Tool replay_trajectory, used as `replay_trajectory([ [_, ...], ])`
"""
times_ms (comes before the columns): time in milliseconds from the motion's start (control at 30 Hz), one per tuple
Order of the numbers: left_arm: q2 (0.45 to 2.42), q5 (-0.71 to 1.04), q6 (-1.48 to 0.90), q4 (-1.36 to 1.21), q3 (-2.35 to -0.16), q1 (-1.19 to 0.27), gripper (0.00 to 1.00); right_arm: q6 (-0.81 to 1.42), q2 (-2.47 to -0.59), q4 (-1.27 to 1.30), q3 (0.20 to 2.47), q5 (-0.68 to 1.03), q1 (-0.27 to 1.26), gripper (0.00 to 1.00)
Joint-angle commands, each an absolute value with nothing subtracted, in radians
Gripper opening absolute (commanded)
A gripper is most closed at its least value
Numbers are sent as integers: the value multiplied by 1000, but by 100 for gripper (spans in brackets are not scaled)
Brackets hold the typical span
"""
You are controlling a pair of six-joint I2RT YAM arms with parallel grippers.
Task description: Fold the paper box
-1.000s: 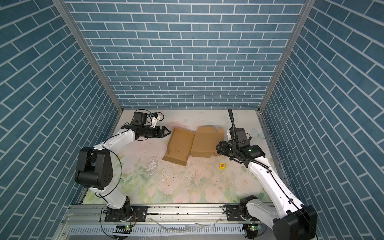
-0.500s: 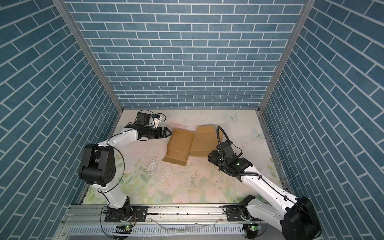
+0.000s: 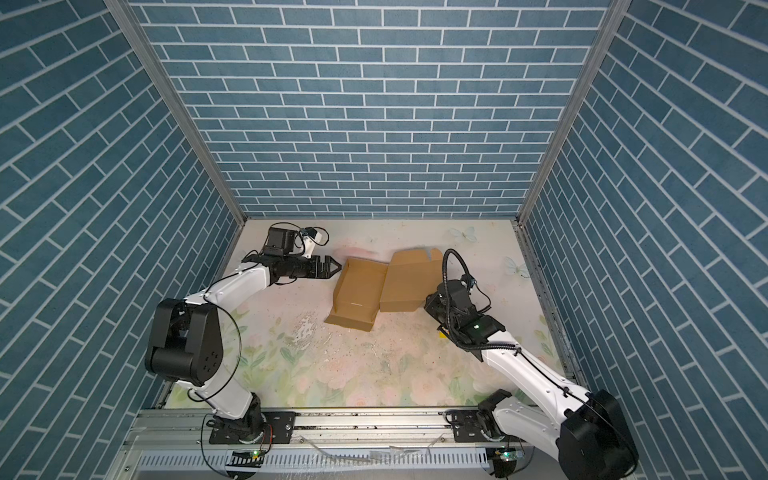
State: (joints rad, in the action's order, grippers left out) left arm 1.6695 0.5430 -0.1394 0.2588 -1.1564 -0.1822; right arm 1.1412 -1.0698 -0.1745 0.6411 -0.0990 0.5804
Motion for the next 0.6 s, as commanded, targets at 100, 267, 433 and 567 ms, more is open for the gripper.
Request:
replay_trajectory([
  [100, 1630, 562, -74, 265, -1155, -184, 100, 1086, -1085, -144, 685, -45, 517, 7],
  [267, 1609, 598, -46, 284, -1168, -176, 100, 936, -1125, -187, 757, 32, 464, 0],
  [433, 1588, 650, 2, 304, -1179, -168, 100, 588, -1225, -306, 927, 157, 435, 0],
  [567, 1568, 701, 38, 321, -1197, -160, 99, 321, -1328, -467, 1096, 296, 410, 0],
])
